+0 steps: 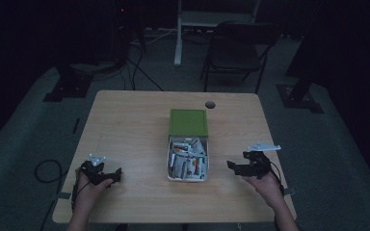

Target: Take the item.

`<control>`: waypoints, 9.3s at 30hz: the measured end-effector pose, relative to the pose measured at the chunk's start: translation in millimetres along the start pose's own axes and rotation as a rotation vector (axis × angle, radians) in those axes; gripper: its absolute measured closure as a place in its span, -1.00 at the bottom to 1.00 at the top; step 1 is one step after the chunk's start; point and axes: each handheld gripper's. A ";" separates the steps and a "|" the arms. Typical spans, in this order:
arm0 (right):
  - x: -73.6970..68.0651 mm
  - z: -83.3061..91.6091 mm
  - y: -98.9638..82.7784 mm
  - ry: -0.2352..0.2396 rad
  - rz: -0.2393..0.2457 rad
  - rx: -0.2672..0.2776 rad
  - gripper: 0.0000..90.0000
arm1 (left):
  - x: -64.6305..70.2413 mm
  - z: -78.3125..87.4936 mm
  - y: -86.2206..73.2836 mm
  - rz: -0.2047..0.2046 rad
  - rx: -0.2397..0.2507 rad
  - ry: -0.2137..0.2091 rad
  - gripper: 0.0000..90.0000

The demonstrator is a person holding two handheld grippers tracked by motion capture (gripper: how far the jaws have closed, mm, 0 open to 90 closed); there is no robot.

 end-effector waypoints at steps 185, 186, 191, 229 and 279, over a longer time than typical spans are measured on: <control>-22.6 6.4 32.7 -0.053 -0.055 0.174 0.94 | 0.5 0.0 -0.1 0.004 0.000 0.004 -0.98; -20.2 5.6 31.1 -0.056 -0.061 0.170 0.94 | 0.5 0.0 -0.1 0.004 0.001 0.004 -0.98; -11.6 1.5 24.3 -0.075 -0.072 0.149 0.94 | 0.5 0.0 -0.1 0.004 0.000 0.004 -0.98; 33.1 -23.1 -17.8 -0.125 -0.155 0.010 0.89 | 0.6 0.0 -0.1 0.004 0.000 0.004 -0.98; 60.8 -15.4 -52.3 -0.130 -0.187 0.012 -0.70 | 0.7 0.0 -0.1 0.006 0.002 0.004 -0.98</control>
Point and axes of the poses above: each handheld gripper's, and its own axes: z roughly backward along the jaws, y roughly out of its top, x roughly to its right, and after that the axes turned 6 degrees about x, right-handed
